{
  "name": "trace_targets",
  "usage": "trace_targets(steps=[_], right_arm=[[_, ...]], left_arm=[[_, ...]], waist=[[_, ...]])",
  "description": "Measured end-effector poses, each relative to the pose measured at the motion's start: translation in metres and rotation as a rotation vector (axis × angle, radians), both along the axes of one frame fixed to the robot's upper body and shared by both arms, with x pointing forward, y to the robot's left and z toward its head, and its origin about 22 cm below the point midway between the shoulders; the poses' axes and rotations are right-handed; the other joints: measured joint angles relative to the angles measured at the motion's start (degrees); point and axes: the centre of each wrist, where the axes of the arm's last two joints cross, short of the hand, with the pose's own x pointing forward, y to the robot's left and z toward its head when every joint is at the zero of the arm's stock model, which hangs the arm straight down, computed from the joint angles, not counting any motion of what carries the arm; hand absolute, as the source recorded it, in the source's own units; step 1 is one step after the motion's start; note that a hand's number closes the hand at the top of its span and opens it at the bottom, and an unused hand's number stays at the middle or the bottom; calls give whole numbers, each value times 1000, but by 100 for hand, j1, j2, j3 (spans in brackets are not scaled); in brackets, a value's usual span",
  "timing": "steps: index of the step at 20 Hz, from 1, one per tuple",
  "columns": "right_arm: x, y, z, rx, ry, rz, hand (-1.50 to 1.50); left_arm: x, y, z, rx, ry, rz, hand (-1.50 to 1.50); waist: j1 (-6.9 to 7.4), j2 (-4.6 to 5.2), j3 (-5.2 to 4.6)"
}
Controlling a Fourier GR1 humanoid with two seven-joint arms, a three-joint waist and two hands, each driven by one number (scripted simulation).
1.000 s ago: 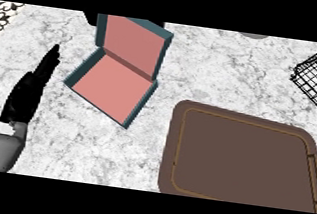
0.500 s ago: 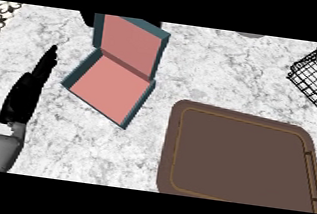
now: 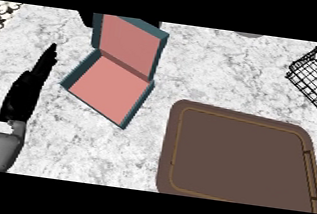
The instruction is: Pick the lemon from the tray and place it in the tiered basket
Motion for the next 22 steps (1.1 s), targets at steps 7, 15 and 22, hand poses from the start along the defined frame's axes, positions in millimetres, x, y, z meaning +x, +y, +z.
trace_targets(steps=[7,15,22], right_arm=[[-10,-21,-30,226,-72,-18,-150],[-17,-28,-52,296,-241,-16,-150],[-17,-29,-23,229,-434,-21,-150]], left_arm=[[-3,3,-2,-2,9,5,0],[-4,2,0,3,3,14,0],[-8,10,-4,3,9,14,0]], waist=[[-25,-7,3],[-63,-32,-3],[-90,-49,-4]])
